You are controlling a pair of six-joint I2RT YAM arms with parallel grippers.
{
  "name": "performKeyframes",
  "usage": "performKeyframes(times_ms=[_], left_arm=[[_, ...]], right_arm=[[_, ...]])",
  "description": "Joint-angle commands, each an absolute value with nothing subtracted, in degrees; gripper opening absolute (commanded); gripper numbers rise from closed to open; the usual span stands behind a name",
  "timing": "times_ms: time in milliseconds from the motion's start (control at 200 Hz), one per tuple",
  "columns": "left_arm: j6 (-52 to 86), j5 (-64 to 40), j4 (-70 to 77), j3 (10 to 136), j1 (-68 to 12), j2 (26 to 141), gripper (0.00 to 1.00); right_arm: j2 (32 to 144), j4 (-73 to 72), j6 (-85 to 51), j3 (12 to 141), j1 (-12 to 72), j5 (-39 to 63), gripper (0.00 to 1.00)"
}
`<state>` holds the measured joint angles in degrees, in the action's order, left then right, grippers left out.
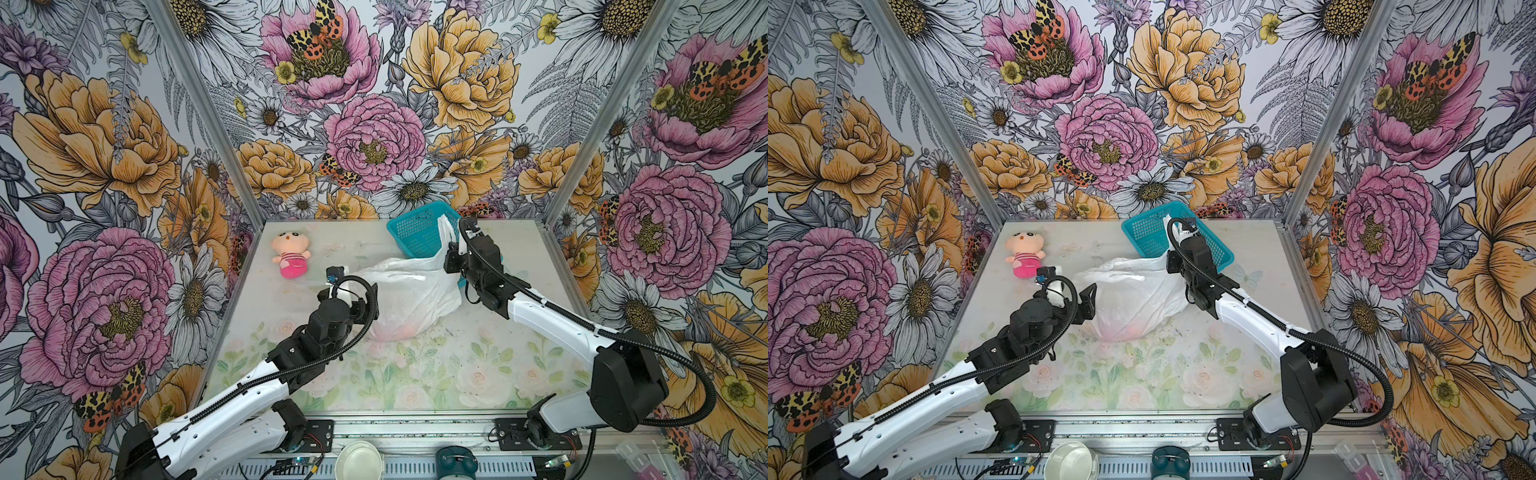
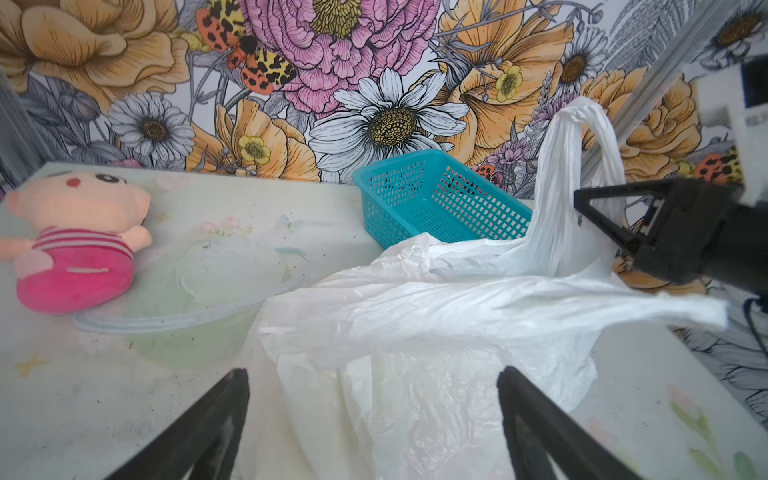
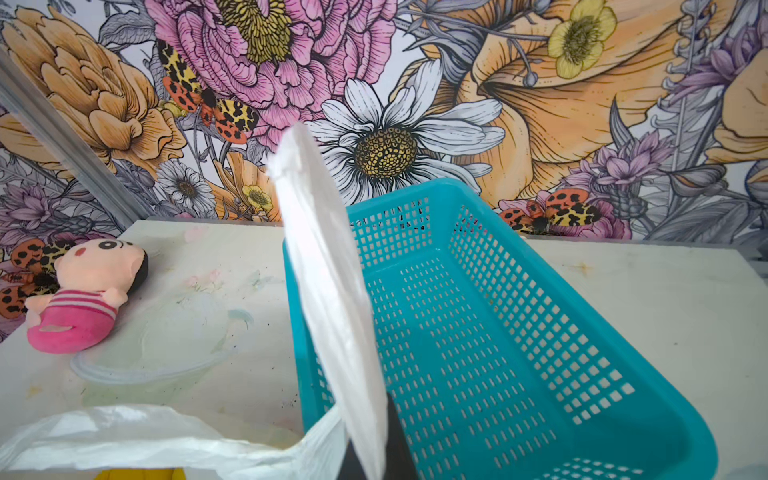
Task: Untie the knot of the plastic bag and take out the fruit
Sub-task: Untie the plastic bag at the center of the table.
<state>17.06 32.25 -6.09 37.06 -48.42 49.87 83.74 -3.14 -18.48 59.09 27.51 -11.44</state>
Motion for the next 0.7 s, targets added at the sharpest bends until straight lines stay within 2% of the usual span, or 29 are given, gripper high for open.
performKeyframes(times_ms=[0, 150, 475, 695], left_arm=[[8.3, 38.0, -1.7, 37.4, -51.2, 52.6, 0.99], [6.5, 36.4, -1.8, 39.1, -51.8, 55.6, 0.99], [3.4, 38.5, -3.3, 45.3, -53.8, 64.9, 0.99], [-3.4, 44.3, 0.7, 44.9, -61.1, 65.7, 0.99]], right_arm=[[84.4, -3.5, -22.3, 60.4, 26.3, -7.8, 0.00], [82.9, -5.6, -23.1, 58.4, 26.8, -3.3, 0.00], [82.0, -5.8, -24.5, 57.9, 27.4, -5.1, 0.00], [86.1, -2.0, -24.6, 62.1, 26.4, -8.4, 0.00]])
